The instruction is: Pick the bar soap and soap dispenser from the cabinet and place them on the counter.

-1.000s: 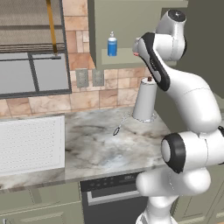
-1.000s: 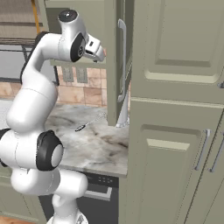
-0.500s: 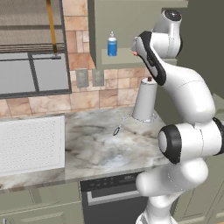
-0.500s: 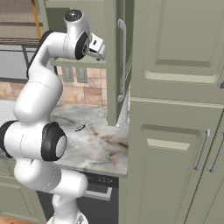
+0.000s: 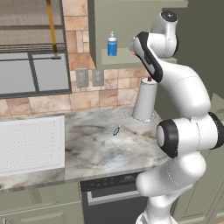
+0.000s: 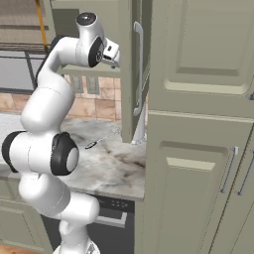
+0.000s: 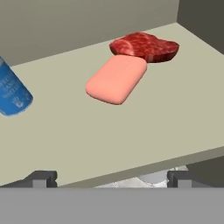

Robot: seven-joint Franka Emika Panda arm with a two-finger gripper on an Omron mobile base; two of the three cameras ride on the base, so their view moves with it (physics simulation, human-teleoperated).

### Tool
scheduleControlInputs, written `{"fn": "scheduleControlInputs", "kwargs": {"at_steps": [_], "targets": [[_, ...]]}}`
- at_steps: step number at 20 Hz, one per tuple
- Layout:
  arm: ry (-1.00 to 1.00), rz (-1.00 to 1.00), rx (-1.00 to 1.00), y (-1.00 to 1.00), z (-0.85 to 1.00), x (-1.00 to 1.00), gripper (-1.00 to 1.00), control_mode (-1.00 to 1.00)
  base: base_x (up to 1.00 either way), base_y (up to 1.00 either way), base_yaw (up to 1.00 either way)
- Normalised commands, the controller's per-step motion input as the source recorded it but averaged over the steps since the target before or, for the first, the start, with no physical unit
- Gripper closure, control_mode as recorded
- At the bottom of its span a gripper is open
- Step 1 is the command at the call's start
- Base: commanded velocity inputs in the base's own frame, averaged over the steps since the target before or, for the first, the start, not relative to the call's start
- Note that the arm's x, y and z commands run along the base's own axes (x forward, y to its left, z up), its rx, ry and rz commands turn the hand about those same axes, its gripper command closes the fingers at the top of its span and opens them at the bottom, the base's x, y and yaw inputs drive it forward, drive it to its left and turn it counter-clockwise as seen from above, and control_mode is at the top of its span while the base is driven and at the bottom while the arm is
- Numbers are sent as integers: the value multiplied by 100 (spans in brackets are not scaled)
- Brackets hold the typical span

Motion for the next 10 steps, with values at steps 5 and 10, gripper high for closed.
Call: {"fn": "scheduleControlInputs", "kwargs": {"at_steps": [5,10], "targets": [[0,0,0,-2,0,26,-100,-100,0,0,0],[0,0,0,-5,0,26,-100,-100,0,0,0]]}}
